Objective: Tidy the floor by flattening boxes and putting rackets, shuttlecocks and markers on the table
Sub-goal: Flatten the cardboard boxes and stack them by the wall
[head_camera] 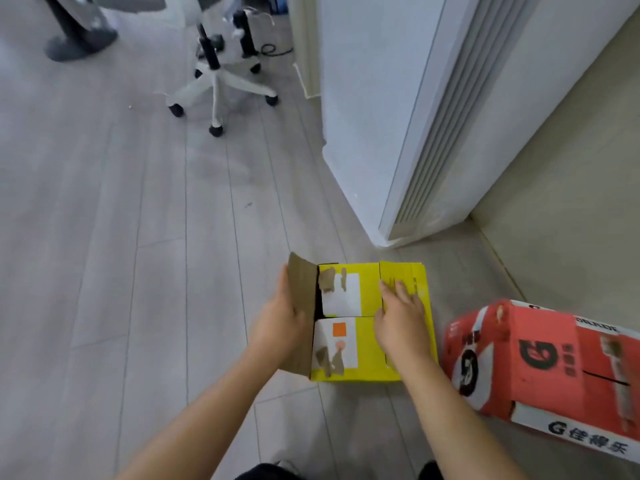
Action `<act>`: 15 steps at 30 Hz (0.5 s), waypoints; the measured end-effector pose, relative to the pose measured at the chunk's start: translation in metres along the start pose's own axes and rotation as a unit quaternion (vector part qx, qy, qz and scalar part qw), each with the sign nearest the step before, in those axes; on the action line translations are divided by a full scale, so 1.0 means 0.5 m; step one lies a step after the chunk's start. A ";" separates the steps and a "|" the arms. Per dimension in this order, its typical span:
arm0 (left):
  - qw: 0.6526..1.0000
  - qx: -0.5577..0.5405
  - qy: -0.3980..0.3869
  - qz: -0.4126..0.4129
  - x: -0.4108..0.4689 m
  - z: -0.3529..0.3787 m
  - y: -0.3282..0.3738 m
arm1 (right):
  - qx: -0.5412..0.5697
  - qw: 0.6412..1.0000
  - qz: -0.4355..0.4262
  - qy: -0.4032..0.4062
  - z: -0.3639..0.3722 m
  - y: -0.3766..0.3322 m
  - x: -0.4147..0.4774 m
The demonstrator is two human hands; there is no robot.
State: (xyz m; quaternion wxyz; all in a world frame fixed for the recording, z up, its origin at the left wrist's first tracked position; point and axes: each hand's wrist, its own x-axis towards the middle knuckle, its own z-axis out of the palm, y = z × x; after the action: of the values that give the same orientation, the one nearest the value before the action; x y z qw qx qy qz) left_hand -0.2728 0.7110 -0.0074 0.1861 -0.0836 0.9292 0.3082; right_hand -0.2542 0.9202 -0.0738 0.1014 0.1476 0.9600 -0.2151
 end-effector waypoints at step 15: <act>0.972 -0.191 0.135 0.011 -0.078 -0.034 -0.121 | -0.027 0.987 -0.155 0.021 0.079 0.030 -0.128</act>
State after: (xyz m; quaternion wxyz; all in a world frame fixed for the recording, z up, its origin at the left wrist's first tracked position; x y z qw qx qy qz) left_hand -0.2257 0.6540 -0.0121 0.0359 -0.1484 0.8706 0.4677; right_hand -0.1845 0.9004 -0.0979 0.0504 -0.0009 0.9788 -0.1987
